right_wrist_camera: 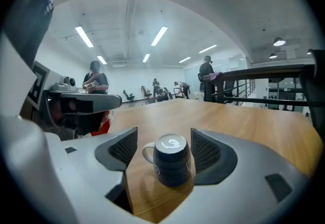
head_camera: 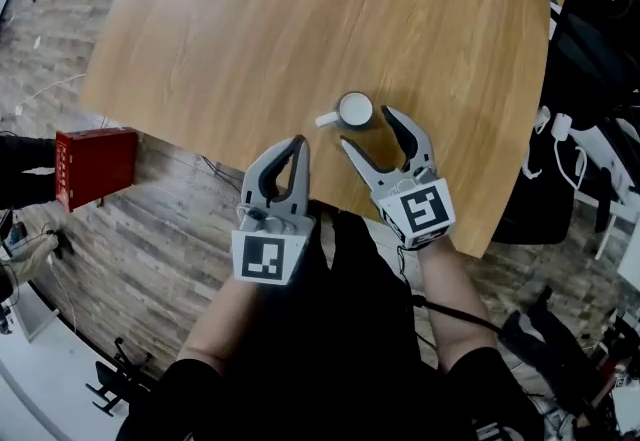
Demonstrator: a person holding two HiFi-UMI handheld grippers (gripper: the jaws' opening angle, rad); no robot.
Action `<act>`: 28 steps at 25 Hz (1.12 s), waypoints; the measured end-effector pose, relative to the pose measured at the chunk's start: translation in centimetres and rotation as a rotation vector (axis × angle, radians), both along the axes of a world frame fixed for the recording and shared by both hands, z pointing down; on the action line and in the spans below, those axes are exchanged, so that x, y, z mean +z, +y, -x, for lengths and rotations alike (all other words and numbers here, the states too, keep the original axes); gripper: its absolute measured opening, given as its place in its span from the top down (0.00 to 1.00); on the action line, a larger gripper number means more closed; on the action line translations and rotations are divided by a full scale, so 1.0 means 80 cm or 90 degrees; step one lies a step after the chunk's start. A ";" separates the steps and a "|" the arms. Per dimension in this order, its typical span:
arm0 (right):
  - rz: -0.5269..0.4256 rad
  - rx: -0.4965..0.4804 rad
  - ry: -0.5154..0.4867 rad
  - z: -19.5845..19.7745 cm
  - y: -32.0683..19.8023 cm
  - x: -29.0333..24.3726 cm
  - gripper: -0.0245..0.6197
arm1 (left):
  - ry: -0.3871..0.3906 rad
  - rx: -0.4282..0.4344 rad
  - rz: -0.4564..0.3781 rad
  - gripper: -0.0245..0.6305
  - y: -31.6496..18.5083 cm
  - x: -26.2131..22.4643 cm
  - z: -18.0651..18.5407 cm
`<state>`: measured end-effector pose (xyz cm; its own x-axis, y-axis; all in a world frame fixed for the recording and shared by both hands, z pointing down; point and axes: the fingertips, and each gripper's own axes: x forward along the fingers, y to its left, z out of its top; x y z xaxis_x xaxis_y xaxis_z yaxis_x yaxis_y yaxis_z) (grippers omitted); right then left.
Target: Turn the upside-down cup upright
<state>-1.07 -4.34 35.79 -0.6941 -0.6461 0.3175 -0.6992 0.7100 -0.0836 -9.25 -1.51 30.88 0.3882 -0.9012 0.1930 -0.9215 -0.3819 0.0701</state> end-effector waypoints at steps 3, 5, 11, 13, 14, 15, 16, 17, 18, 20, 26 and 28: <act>0.007 -0.059 -0.015 0.015 -0.024 0.031 0.50 | 0.001 0.018 0.012 0.95 -0.023 0.038 0.007; 0.010 -0.104 -0.021 0.023 -0.032 0.049 0.49 | -0.006 0.038 0.020 0.95 -0.028 0.064 0.009; 0.002 -0.177 -0.048 0.031 -0.055 0.068 0.48 | 0.005 0.070 0.063 0.95 -0.036 0.120 0.011; -0.006 -0.213 -0.039 0.037 -0.056 0.073 0.48 | 0.010 0.075 0.058 0.95 -0.040 0.126 0.009; -0.012 -0.236 -0.022 0.040 -0.054 0.079 0.48 | 0.008 0.079 0.052 0.95 -0.042 0.129 0.008; -0.019 -0.258 -0.001 0.042 -0.053 0.085 0.48 | 0.006 0.082 0.047 0.95 -0.044 0.132 0.007; -0.025 -0.277 0.016 0.044 -0.052 0.090 0.48 | 0.005 0.083 0.044 0.95 -0.046 0.135 0.008; -0.030 -0.286 0.025 0.044 -0.051 0.093 0.48 | 0.006 0.081 0.043 0.95 -0.048 0.138 0.009; -0.035 -0.284 0.025 0.043 -0.052 0.094 0.48 | 0.009 0.078 0.044 0.95 -0.049 0.141 0.011; -0.046 -0.259 0.017 0.039 -0.053 0.092 0.48 | 0.005 0.068 0.047 0.95 -0.050 0.145 0.013; -0.050 -0.151 -0.001 0.024 -0.065 0.086 0.48 | 0.005 0.116 0.073 0.71 -0.047 0.155 -0.008; -0.038 -0.119 -0.027 0.019 -0.071 0.081 0.48 | 0.013 0.151 0.074 0.66 -0.047 0.157 -0.020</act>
<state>-2.55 -10.03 42.29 -0.8154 -0.5217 0.2511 -0.5518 0.8315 -0.0641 -7.67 -5.27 43.45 0.5905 -0.7571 0.2795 -0.8054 -0.5749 0.1444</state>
